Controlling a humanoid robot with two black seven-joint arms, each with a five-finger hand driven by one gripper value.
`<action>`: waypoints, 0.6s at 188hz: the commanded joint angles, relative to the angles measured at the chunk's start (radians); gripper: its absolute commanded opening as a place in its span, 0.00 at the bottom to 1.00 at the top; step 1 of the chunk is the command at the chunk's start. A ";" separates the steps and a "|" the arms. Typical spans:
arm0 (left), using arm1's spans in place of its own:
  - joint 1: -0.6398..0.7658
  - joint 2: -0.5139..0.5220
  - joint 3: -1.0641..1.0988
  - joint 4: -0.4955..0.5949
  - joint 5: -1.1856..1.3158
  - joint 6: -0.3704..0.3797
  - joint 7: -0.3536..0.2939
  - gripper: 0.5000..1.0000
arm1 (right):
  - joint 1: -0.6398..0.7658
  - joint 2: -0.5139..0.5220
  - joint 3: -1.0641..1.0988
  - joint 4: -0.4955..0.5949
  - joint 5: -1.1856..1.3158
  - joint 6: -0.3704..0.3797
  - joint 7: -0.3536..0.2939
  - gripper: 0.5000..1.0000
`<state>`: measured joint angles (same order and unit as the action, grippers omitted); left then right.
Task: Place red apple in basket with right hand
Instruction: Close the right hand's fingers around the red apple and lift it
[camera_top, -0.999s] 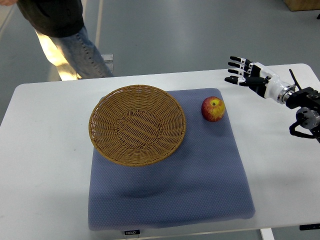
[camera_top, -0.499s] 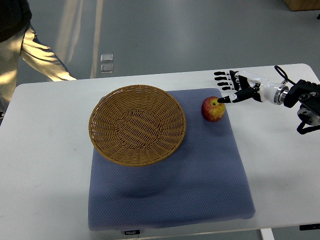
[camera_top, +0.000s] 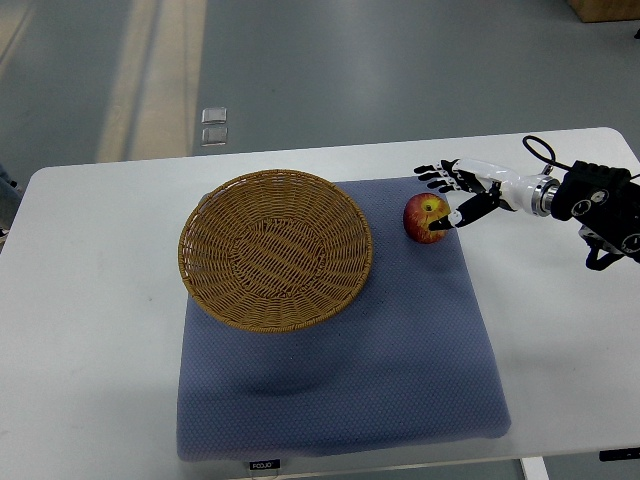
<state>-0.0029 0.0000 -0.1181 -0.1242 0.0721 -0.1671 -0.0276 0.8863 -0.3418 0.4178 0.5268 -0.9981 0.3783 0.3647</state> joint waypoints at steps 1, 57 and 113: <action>0.000 0.000 0.000 0.000 0.000 0.000 0.000 1.00 | 0.000 0.003 -0.027 -0.001 0.000 -0.039 0.000 0.84; -0.005 0.000 0.002 -0.003 0.000 0.000 0.000 1.00 | 0.002 0.004 -0.079 0.001 -0.002 -0.039 0.013 0.84; -0.009 0.000 0.002 -0.002 0.000 0.000 0.000 1.00 | 0.002 0.018 -0.086 0.001 -0.022 -0.050 0.014 0.57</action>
<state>-0.0098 0.0000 -0.1165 -0.1267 0.0721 -0.1667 -0.0276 0.8882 -0.3277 0.3325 0.5279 -1.0066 0.3305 0.3774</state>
